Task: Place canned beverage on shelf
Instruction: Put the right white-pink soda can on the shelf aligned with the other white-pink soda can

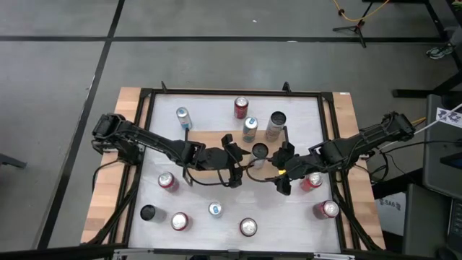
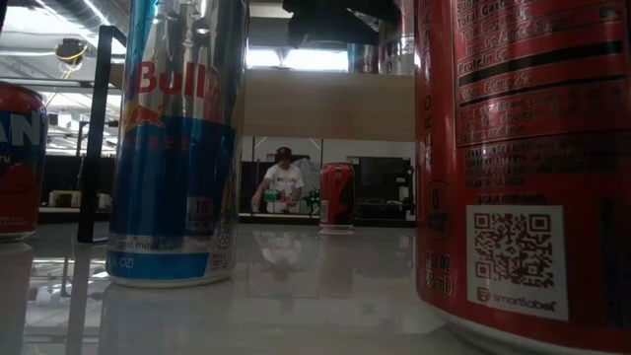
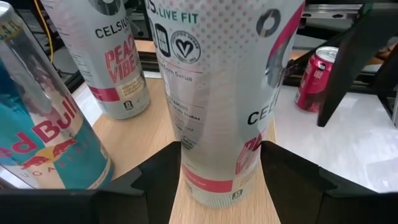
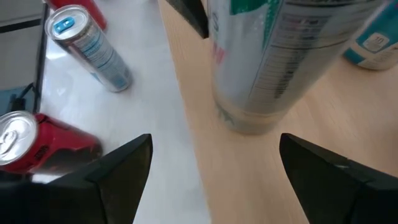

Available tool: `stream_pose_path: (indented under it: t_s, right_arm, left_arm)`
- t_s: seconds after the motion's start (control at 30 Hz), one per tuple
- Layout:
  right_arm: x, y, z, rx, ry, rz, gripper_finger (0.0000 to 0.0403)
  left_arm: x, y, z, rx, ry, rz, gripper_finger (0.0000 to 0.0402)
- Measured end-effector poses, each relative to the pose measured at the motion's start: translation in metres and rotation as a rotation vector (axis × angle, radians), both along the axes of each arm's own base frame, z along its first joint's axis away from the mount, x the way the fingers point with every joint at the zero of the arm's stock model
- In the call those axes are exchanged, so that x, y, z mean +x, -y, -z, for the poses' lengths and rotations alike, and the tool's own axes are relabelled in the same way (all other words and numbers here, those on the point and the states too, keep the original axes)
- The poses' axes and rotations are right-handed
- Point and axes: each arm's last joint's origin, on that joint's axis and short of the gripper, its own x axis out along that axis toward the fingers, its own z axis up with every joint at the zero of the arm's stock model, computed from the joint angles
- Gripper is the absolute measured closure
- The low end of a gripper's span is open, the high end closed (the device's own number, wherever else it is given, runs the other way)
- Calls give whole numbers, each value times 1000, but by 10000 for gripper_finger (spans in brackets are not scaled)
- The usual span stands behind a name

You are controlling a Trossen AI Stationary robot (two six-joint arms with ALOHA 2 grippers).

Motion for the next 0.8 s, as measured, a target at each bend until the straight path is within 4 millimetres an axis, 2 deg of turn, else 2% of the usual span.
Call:
stream_pose_path:
  t_s: [0.43,0.63,0.8]
  right_arm:
    - [-1,-2,1,56,-34,-57,61]
    - [-3,-2,1,65,-48,-69,61]
    - [-12,2,-4,45,-58,-55,61]
  left_arm:
    - [-9,11,11,37,-118,-26,190]
    - [-11,9,10,26,-86,-159,190]
    - [-10,3,10,-19,-57,-224,190]
